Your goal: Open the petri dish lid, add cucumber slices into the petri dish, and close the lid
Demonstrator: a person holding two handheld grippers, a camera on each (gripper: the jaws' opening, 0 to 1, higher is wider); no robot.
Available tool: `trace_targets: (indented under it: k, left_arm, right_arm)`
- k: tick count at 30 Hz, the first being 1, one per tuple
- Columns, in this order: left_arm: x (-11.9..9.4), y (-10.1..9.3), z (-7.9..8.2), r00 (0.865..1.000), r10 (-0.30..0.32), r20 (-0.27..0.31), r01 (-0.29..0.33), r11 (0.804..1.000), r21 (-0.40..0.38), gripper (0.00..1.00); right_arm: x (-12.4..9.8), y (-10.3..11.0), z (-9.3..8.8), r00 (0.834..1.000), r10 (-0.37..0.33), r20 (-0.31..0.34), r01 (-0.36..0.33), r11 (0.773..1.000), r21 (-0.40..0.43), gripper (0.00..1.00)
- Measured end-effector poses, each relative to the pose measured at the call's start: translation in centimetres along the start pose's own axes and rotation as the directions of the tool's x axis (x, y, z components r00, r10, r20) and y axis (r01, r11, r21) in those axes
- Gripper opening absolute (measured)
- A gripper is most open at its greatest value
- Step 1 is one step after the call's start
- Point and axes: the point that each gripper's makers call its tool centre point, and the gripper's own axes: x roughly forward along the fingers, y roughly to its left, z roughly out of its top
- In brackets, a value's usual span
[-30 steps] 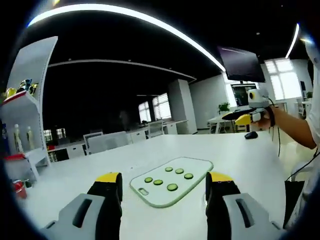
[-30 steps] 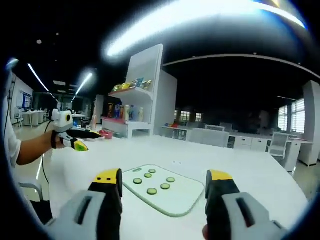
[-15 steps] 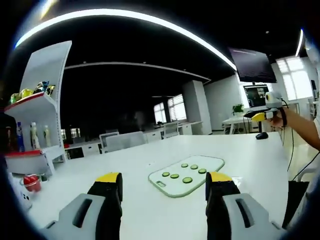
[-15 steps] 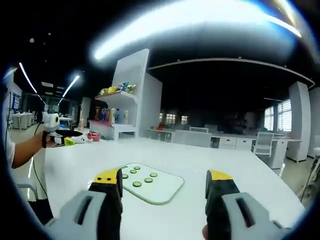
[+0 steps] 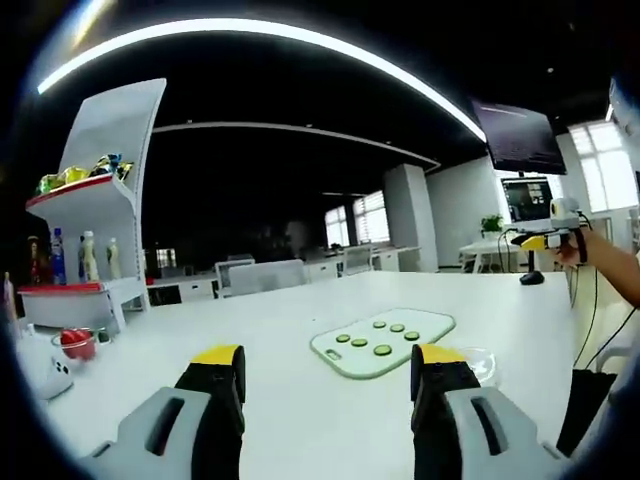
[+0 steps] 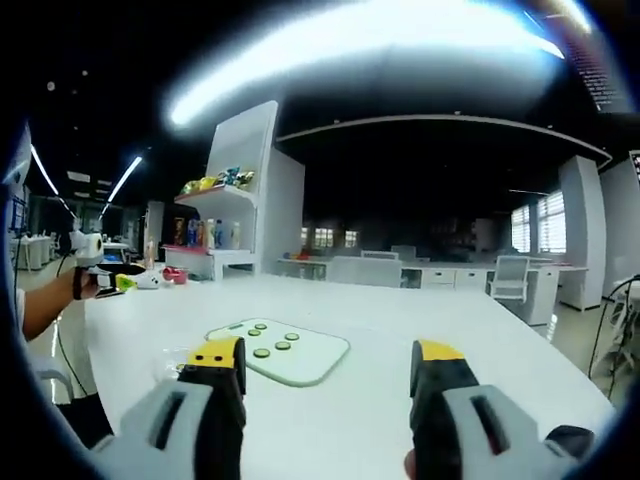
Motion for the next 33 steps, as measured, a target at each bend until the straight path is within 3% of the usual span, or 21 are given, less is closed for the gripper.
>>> trace_targets:
  k: [13, 20, 33]
  left_arm:
    - [-1.7, 0.1, 0.0, 0.999, 0.047, 0.006, -0.047, 0.999, -0.026, 0.67]
    - [-1.8, -0.4, 0.7, 0.999, 0.048, 0.026, -0.047, 0.998, -0.033, 0.67]
    - [-1.9, -0.7, 0.5, 0.997, 0.077, 0.022, -0.076, 0.997, -0.029, 0.67]
  right_arm:
    - [-1.5, 0.2, -0.9, 1.0, -0.027, -0.012, 0.027, 1.0, -0.006, 0.66]
    - [-2.0, 0.1, -0.6, 0.999, -0.034, -0.002, 0.034, 0.999, -0.004, 0.66]
    - [-2.4, -0.6, -0.1, 0.999, -0.048, 0.007, 0.048, 0.999, -0.002, 0.65]
